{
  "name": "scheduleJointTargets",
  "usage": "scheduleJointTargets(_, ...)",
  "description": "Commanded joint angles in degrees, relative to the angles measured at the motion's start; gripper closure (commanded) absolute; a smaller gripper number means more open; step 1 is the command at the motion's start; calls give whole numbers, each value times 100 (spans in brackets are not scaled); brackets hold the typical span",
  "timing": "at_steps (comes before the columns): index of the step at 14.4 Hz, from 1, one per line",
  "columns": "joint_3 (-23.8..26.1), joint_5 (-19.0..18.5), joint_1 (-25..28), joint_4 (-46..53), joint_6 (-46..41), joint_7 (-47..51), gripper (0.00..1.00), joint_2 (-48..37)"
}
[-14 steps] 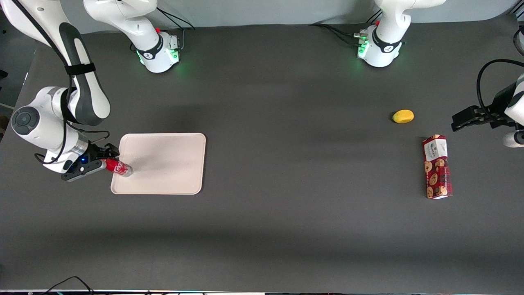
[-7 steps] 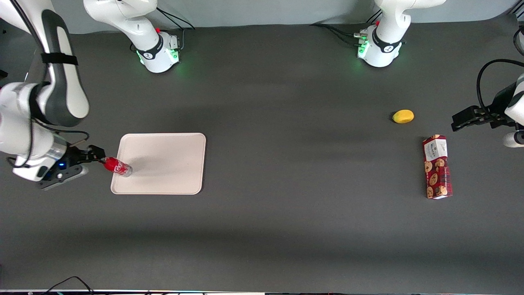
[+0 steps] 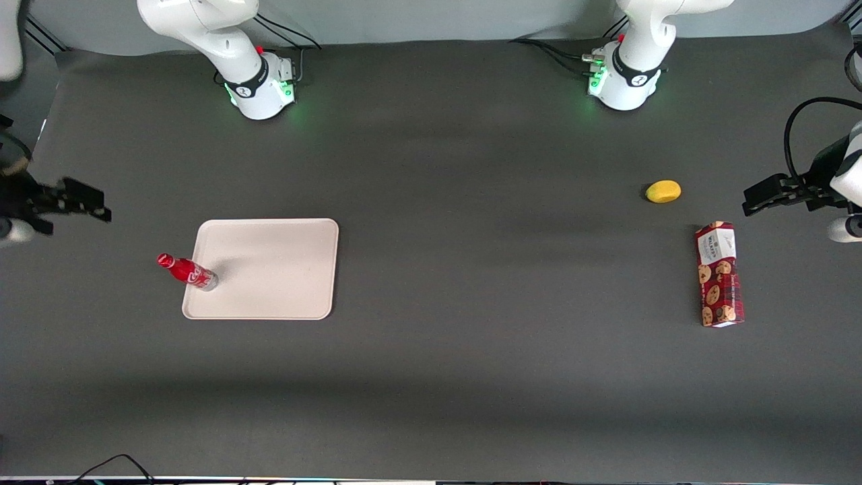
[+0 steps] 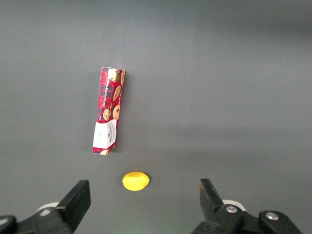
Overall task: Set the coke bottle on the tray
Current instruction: 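Raise the right gripper away from the tray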
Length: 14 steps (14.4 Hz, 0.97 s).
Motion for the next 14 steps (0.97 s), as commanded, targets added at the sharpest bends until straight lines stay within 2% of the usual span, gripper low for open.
scheduleJointTargets(1, 136, 56, 1, -158, -273, 745, 0, -490)
scheduleJointTargets(3, 172, 56, 1, -448, -247, 798, 0, -658)
scheduleJointTargets(5, 434, -13, -7, -833, -186, 1348, 0, -868)
scheduleJointTargets(7, 593, -49, -51, -1474, 261, 1711, 0, -1263)
scheduleJointTargets(8, 776, -75, -226, -1739, 480, 1730, 0, -1369)
scheduleJointTargets(10, 1531, -93, -1181, -1777, 649, 1730, 0, -1283)
scheduleJointTargets(12, 1561, -399, -1422, -1505, 641, 1643, 0, -1046)
scheduleJointTargets(14, 1307, -445, -1423, -1416, 614, 1616, 0, -1089)
